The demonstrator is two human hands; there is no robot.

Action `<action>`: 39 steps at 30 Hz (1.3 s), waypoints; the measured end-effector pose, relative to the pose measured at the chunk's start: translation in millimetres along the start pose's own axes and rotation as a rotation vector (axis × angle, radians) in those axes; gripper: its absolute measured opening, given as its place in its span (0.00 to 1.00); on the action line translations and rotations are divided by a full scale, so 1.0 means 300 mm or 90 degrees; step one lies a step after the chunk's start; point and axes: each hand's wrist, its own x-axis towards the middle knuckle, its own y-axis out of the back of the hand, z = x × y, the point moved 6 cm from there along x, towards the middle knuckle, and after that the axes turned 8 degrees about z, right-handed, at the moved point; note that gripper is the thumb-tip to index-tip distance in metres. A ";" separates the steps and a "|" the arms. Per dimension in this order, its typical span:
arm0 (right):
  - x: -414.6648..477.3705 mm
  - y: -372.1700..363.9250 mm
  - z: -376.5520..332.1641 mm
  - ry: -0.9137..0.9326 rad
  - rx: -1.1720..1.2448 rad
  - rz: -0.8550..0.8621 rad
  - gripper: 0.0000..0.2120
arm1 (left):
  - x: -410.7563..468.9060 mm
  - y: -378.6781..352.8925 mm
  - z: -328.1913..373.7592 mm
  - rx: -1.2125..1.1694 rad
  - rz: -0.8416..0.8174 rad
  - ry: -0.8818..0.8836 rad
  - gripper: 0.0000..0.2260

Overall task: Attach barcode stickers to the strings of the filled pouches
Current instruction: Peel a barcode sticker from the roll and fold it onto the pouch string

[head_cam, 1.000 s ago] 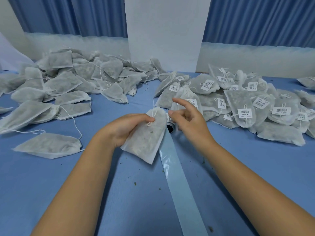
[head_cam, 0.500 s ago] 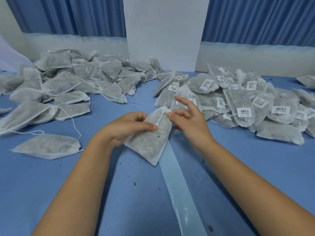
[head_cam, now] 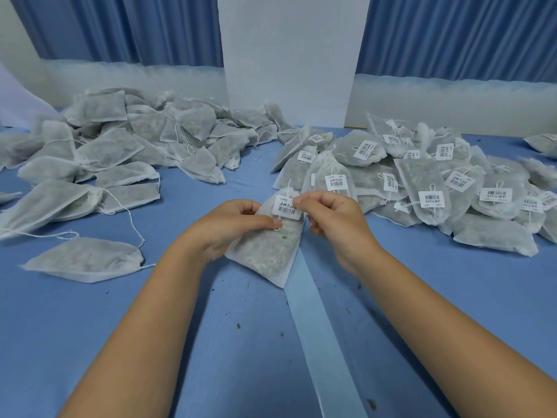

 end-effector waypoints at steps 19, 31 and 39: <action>0.000 0.002 0.031 0.086 -0.126 0.037 0.02 | 0.006 -0.024 0.017 -0.025 -0.013 -0.050 0.07; 0.016 0.006 0.081 -0.112 -0.050 -0.003 0.06 | 0.008 -0.024 0.021 -0.087 -0.027 -0.062 0.09; 0.024 -0.012 0.102 -0.159 0.068 -0.077 0.07 | 0.010 -0.030 0.016 -0.103 -0.026 -0.048 0.09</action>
